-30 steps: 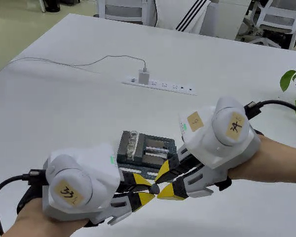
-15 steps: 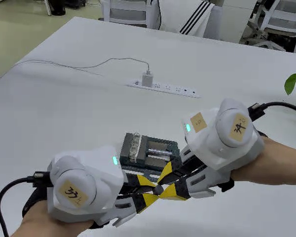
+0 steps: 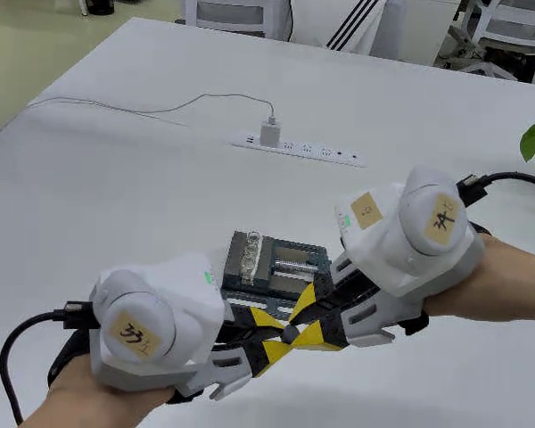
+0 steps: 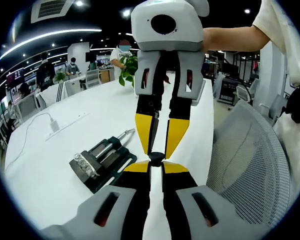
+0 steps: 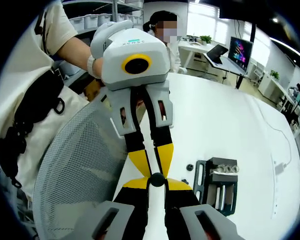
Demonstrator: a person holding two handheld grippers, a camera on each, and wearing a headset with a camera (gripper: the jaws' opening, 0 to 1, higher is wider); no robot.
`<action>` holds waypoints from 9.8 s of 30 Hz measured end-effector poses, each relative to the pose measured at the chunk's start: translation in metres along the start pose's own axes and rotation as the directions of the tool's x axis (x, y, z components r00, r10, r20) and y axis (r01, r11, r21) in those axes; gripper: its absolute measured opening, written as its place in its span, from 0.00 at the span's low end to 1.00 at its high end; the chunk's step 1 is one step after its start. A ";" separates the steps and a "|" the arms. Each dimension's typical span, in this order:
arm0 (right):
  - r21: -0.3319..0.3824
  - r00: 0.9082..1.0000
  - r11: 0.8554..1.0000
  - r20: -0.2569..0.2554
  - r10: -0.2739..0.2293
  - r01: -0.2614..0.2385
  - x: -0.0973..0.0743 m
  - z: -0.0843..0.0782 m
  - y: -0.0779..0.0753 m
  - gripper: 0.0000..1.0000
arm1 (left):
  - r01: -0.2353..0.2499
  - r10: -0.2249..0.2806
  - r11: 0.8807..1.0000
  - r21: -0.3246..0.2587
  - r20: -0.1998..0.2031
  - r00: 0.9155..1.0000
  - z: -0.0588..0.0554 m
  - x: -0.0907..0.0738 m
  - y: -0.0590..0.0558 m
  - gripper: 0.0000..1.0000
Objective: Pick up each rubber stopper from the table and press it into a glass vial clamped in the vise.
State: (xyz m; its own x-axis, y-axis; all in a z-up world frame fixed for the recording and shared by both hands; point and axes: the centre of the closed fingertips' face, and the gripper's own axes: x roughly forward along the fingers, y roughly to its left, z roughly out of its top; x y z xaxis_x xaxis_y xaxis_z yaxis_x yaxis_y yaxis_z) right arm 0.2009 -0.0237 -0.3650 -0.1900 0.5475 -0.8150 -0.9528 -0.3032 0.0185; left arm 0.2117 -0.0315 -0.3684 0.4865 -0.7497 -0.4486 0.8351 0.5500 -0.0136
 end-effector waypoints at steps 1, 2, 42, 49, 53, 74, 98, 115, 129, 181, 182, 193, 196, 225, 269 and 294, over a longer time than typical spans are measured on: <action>0.001 1.000 1.000 0.000 0.000 0.000 0.000 0.000 -0.001 0.06 | -0.002 0.002 1.000 0.001 0.000 1.000 0.000 0.000 0.001 0.05; 0.010 1.000 1.000 0.000 -0.001 0.001 0.001 0.001 -0.002 0.06 | -0.004 0.004 1.000 -0.001 0.000 1.000 -0.001 -0.001 0.002 0.05; 0.077 0.986 0.997 -0.166 0.010 0.002 0.019 -0.022 -0.082 0.06 | -0.154 0.147 0.985 -0.072 -0.099 0.984 -0.054 -0.021 0.068 0.98; 0.052 0.979 0.998 -0.205 -0.010 0.021 0.017 -0.019 -0.115 0.06 | -0.146 0.140 0.987 -0.070 -0.091 0.986 -0.051 -0.017 0.072 0.95; 0.036 0.972 0.999 -0.234 -0.018 0.027 0.019 -0.019 -0.132 0.06 | -0.137 0.130 0.988 -0.070 -0.092 0.987 -0.053 -0.015 0.074 0.95; -0.018 0.945 1.000 -0.327 -0.023 0.018 0.036 -0.024 -0.181 0.06 | -0.119 0.111 0.988 -0.094 -0.085 0.990 -0.057 -0.008 0.080 0.91; -0.015 0.926 1.000 -0.378 -0.008 0.003 0.057 -0.027 -0.193 0.06 | -0.118 0.108 0.985 -0.127 -0.086 0.990 -0.066 -0.007 0.083 0.89; -0.004 0.893 1.000 -0.449 0.001 -0.003 0.057 -0.029 -0.189 0.05 | -0.107 0.096 0.984 -0.140 -0.087 0.992 -0.069 -0.003 0.080 0.87; 0.034 0.870 0.999 -0.493 -0.019 0.041 0.057 -0.032 -0.192 0.03 | -0.103 0.093 0.984 -0.143 -0.078 0.993 -0.066 -0.001 0.082 0.86; 0.126 0.911 0.989 -0.413 -0.023 0.082 0.043 -0.042 -0.202 0.14 | -0.107 0.094 0.979 -0.172 -0.082 0.992 -0.073 -0.001 0.084 0.82; 0.136 0.918 0.988 -0.397 -0.019 0.079 0.043 -0.041 -0.201 0.13 | -0.108 0.094 0.979 -0.173 -0.083 0.992 -0.074 -0.002 0.084 0.82; 0.182 0.946 0.982 -0.325 0.015 0.047 0.045 -0.026 -0.195 0.01 | -0.108 0.092 0.977 -0.183 -0.091 0.992 -0.078 -0.002 0.082 0.82; 0.172 0.944 0.984 -0.330 0.017 0.042 0.047 -0.026 -0.196 0.01 | -0.107 0.091 0.977 -0.184 -0.092 0.992 -0.078 -0.002 0.082 0.82; 0.182 0.946 0.983 -0.321 0.055 0.005 0.049 -0.023 -0.192 0.00 | -0.101 0.081 0.974 -0.201 -0.105 0.991 -0.086 -0.001 0.081 0.80; 0.131 0.921 0.991 -0.387 0.047 0.005 0.055 -0.028 -0.189 0.00 | -0.093 0.073 0.970 -0.225 -0.093 0.993 -0.087 0.006 0.079 0.79; 0.080 0.896 0.996 -0.440 0.059 -0.026 0.058 -0.028 -0.191 0.00 | -0.096 0.080 0.964 -0.248 -0.075 0.994 -0.089 0.012 0.080 0.79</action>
State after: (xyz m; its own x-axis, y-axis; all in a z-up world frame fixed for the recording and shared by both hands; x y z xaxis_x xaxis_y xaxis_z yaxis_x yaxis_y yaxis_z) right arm 0.3789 0.0437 -0.4319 -0.1221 0.1291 -0.9841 -0.9633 -0.2541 0.0862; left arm 0.2617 0.0368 -0.4540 0.5310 -0.6738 -0.5139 0.6945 0.6935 -0.1916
